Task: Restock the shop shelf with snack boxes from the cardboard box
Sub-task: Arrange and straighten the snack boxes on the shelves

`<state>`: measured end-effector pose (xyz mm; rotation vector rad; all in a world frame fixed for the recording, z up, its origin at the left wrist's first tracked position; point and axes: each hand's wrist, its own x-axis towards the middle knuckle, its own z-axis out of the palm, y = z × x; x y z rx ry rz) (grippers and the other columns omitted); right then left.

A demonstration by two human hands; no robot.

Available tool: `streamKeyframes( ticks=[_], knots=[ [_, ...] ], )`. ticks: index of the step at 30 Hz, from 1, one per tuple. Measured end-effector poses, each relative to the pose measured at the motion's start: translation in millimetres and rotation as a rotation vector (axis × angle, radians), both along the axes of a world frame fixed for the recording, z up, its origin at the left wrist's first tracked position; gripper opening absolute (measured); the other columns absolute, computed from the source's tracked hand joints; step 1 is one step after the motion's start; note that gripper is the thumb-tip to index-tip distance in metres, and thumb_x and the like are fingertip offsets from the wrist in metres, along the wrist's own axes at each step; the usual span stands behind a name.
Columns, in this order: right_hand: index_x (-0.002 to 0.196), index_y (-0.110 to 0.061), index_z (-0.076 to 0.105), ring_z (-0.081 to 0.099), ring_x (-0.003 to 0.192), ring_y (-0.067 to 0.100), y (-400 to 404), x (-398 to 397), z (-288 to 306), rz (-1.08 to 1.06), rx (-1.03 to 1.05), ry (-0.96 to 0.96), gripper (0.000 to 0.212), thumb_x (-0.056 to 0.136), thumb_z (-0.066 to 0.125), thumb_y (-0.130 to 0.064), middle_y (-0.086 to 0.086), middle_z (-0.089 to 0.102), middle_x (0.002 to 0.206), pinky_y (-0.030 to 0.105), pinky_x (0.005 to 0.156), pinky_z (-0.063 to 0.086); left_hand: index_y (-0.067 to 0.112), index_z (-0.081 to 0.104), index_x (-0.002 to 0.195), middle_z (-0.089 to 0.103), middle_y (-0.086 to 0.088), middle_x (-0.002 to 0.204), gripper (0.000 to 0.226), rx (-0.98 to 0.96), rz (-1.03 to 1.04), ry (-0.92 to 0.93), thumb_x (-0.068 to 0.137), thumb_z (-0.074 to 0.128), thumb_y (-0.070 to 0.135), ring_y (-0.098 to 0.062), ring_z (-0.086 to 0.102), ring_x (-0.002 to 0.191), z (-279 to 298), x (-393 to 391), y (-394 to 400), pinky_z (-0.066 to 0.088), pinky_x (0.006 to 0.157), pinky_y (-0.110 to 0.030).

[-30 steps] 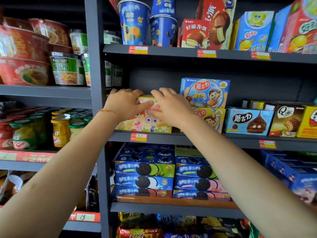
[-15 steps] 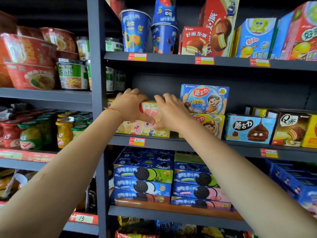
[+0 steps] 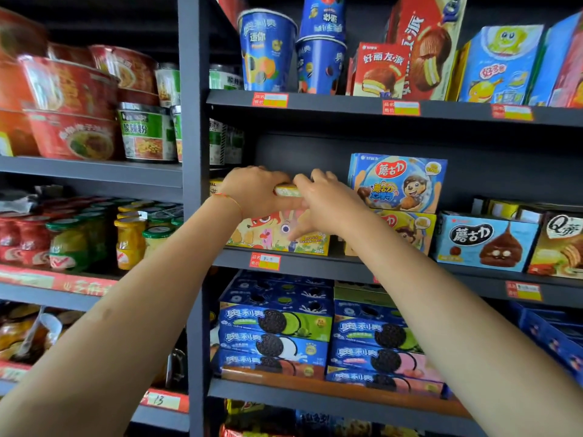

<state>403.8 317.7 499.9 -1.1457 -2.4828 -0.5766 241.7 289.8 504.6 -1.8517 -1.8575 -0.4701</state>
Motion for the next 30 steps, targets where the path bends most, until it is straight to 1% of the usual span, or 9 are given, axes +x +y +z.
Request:
streamKeyframes(
  ticks=[5,10,13,15,20,23,26,28,30],
  knots=[
    [0.143,-0.019,0.032,0.034,0.135,0.032,-1.9,-2.0,-2.3,-0.012,0.026,0.004,0.100,0.066,0.080,-0.061,0.011,0.038,0.144,0.045,0.092,0.048,0.042,0.052,0.136,0.065,-0.004,0.111,0.103,0.065,-0.009,0.019,0.058,0.013,0.096,-0.024,0.062,0.103,-5.7,-3.8,2.7,0.049,0.085,-0.037],
    [0.144,-0.019,0.031,0.031,0.137,0.030,-0.6,-0.6,-2.5,-0.016,0.040,0.002,0.100,0.068,0.079,-0.061,0.010,0.035,0.147,0.043,0.091,0.048,0.039,0.055,0.135,0.063,-0.005,0.118,0.101,0.107,-0.004,0.029,0.061,0.016,0.095,-0.026,0.057,0.115,-8.6,-4.1,3.6,0.043,0.096,-0.042],
    [0.146,-0.019,0.029,0.029,0.139,0.031,-0.2,-1.2,-1.6,-0.020,0.022,-0.003,0.102,0.068,0.080,-0.060,0.010,0.032,0.150,0.045,0.094,0.047,0.038,0.055,0.135,0.063,-0.005,0.120,0.101,0.097,-0.004,0.025,0.061,0.016,0.095,-0.027,0.055,0.118,-7.5,-3.3,4.1,0.041,0.099,-0.044],
    [0.145,-0.019,0.031,0.033,0.138,0.031,-0.2,-1.5,-1.6,-0.022,0.050,-0.021,0.102,0.067,0.078,-0.063,0.010,0.035,0.149,0.047,0.099,0.042,0.038,0.055,0.135,0.063,-0.005,0.121,0.099,0.090,-0.003,0.020,0.062,0.018,0.094,-0.027,0.054,0.119,-7.6,-3.0,4.0,0.040,0.100,-0.043],
    [0.140,-0.019,0.037,0.046,0.130,0.031,0.5,0.1,-0.8,-0.090,0.196,-0.110,0.101,0.064,0.071,-0.076,0.007,0.049,0.138,0.056,0.115,0.016,0.036,0.055,0.136,0.062,-0.006,0.123,0.078,0.088,-0.023,0.013,0.078,0.038,0.086,-0.028,0.052,0.122,-8.6,2.0,8.3,0.037,0.102,-0.043],
    [0.139,-0.017,0.038,0.051,0.127,0.031,0.2,2.4,-0.4,-0.100,0.227,-0.136,0.101,0.065,0.069,-0.077,0.008,0.053,0.133,0.056,0.120,0.004,0.035,0.055,0.136,0.062,-0.007,0.122,0.076,0.098,-0.033,0.013,0.080,0.041,0.084,-0.029,0.052,0.121,-9.1,4.6,9.6,0.037,0.101,-0.043],
    [0.140,-0.016,0.038,0.052,0.126,0.029,-0.5,4.5,-1.9,-0.085,0.254,-0.146,0.101,0.066,0.068,-0.077,0.008,0.057,0.130,0.054,0.121,-0.001,0.036,0.054,0.137,0.062,-0.006,0.124,0.079,0.091,-0.025,0.028,0.078,0.037,0.086,-0.028,0.052,0.122,-8.7,5.4,8.4,0.036,0.102,-0.044],
    [0.144,-0.016,0.035,0.047,0.132,0.029,-4.7,11.0,-4.0,-0.051,0.282,-0.122,0.102,0.068,0.069,-0.075,0.009,0.055,0.134,0.051,0.121,-0.002,0.036,0.053,0.138,0.062,-0.006,0.126,0.087,0.068,-0.014,0.031,0.074,0.030,0.090,-0.027,0.053,0.122,-7.5,6.3,7.3,0.034,0.105,-0.044],
    [0.147,-0.015,0.035,0.036,0.141,0.028,-14.5,27.9,-7.1,0.061,0.289,0.012,0.094,0.075,0.071,-0.064,0.008,0.047,0.144,0.046,0.122,0.002,0.034,0.051,0.141,0.060,-0.006,0.131,0.099,0.056,-0.015,0.019,0.068,0.024,0.096,-0.027,0.052,0.125,-5.4,7.4,4.8,0.030,0.109,-0.045]
  ],
)
